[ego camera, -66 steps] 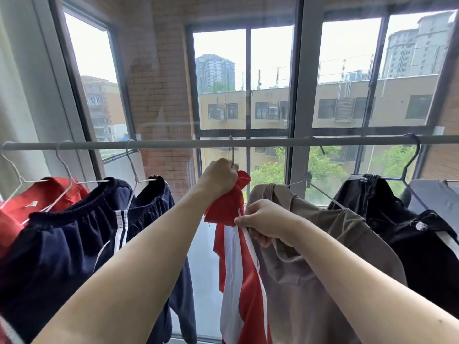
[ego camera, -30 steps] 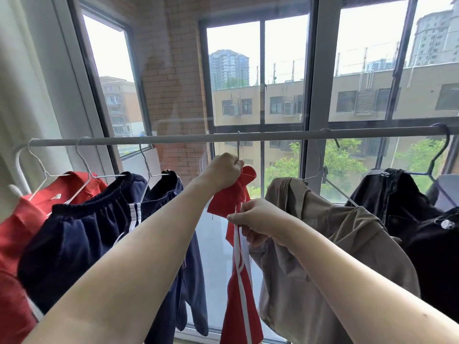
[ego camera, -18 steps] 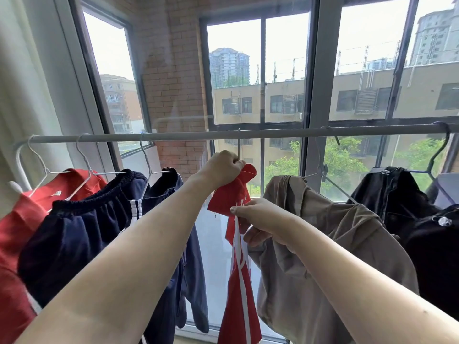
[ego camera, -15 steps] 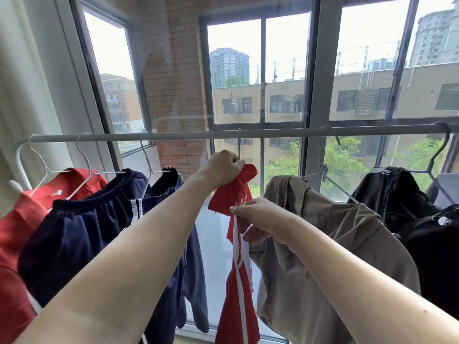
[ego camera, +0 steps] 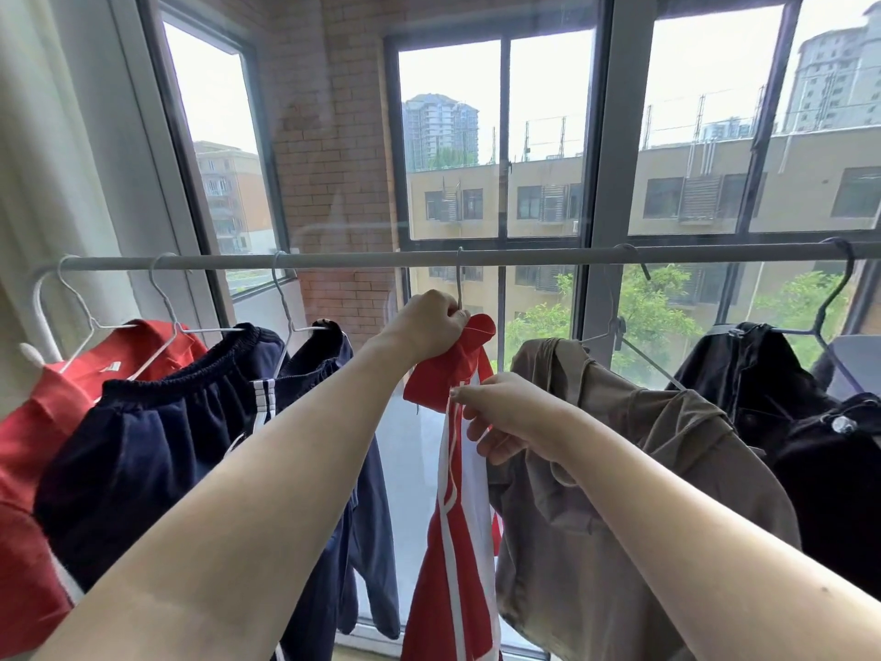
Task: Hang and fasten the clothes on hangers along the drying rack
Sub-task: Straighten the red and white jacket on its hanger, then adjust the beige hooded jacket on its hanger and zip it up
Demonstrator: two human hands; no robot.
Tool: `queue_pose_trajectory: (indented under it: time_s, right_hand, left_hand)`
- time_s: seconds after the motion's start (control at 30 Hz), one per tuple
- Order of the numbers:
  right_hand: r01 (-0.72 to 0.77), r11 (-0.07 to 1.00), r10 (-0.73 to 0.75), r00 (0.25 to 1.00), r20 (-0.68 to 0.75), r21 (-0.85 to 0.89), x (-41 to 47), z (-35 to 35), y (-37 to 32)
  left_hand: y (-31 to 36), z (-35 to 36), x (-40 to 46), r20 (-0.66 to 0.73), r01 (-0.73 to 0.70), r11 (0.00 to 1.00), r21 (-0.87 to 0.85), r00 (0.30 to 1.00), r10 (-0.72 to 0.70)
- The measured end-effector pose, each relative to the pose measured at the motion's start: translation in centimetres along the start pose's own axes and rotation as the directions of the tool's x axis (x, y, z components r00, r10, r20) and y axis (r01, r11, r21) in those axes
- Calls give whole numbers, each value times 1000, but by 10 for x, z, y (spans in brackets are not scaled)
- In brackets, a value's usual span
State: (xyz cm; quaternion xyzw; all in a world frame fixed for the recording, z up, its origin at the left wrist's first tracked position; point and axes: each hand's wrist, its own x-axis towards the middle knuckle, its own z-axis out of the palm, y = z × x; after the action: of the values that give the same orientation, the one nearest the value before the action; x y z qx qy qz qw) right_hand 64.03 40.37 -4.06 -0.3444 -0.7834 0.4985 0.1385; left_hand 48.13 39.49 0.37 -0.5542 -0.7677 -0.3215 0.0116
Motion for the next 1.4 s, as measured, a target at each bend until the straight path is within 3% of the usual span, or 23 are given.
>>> queue_pose_trajectory:
  time_s: [0.13, 0.3, 0.5, 0.73, 1.03, 1.13, 1.4]
  right_hand:
    - [-16, 998, 13, 999, -41, -59, -4, -4, -1]
    - [2, 994, -14, 995, -102, -113, -17, -24, -1]
    - [52, 976, -102, 966, -236, -211, -51, -68, 3]
    - [73, 919, -223, 906, -360, -386, -105, -132, 25]
    - [-63, 931, -49, 955, -294, -359, -104, -171, 68]
    - [-90, 943, 6, 967, -255, -319, -88, -173, 72]
    - [-78, 922, 31, 991, -129, -379, -61, -173, 82]
  left_hand:
    - [4, -2, -4, 1, 19, 999, 41, 1000, -19]
    - [22, -23, -10, -11, 59, 964, 258, 998, -58]
    - [73, -27, -25, -140, 6, 886, 464, 988, 66]
    - [137, 7, -39, -93, -63, 976, 208, 992, 84]
    - [150, 59, -12, 81, 69, 995, -74, 995, -63]
    - [155, 79, 4, 148, 108, 991, -77, 984, -96]
    - [159, 113, 28, 132, 196, 980, -27, 973, -191]
